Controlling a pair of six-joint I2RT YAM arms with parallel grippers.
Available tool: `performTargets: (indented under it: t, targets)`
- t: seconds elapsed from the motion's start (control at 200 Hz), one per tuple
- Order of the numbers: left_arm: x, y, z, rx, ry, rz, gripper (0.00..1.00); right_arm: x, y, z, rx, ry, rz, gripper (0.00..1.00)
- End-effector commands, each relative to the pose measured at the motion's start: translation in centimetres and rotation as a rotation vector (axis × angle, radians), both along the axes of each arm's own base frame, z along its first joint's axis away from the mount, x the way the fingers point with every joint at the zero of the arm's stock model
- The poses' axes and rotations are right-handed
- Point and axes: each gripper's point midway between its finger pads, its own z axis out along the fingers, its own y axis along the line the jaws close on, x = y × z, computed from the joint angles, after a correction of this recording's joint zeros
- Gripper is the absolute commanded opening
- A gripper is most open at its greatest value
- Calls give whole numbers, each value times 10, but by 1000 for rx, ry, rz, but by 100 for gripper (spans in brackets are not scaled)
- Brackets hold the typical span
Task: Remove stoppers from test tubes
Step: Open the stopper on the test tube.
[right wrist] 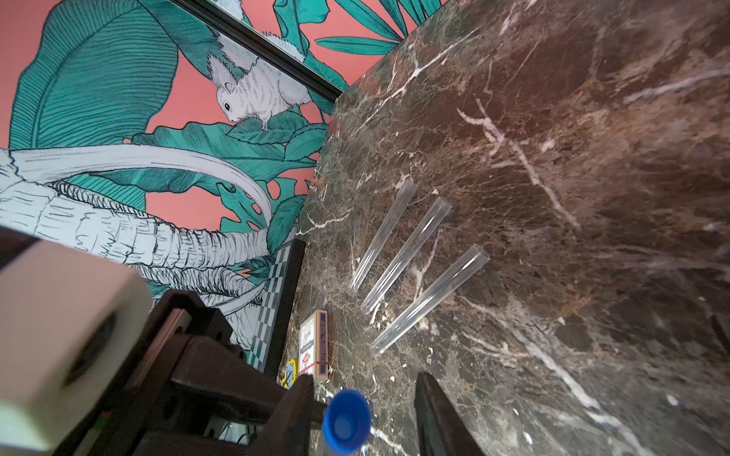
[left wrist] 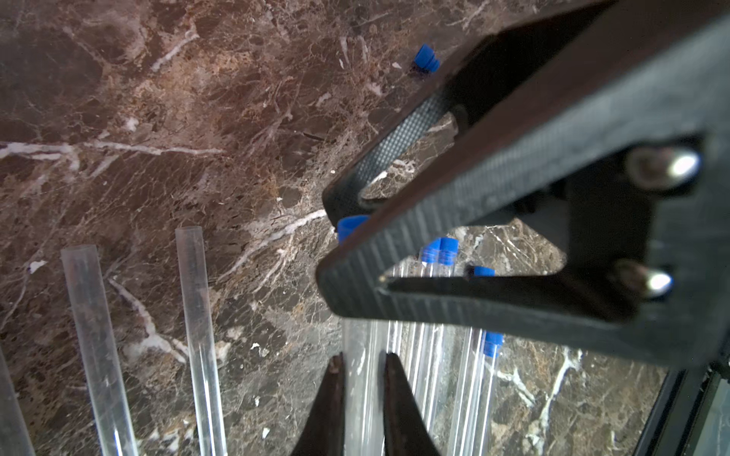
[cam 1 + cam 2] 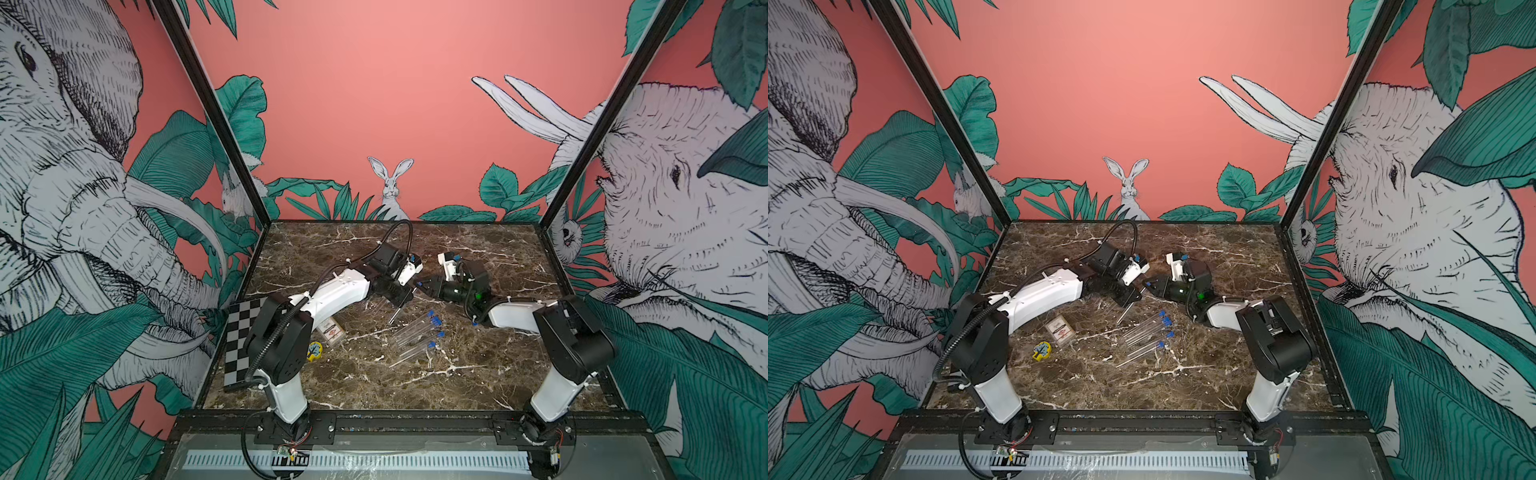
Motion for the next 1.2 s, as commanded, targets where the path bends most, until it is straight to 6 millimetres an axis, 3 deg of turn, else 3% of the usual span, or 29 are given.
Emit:
performTargets:
  t: [0.0, 0.455, 0.72, 1.195]
  targets:
    - [4, -8, 26, -56, -41, -6, 0, 2, 7, 15, 39, -41, 19, 38]
    - [3, -8, 26, -56, -38, -9, 0, 3, 10, 17, 58, -41, 22, 23]
    - [2, -6, 24, -45, -37, -6, 0, 2, 9, 19, 56, -49, 25, 7]
    - [1, 25, -4, 124, -3, 44, 0, 1, -4, 23, -80, -105, 0, 3]
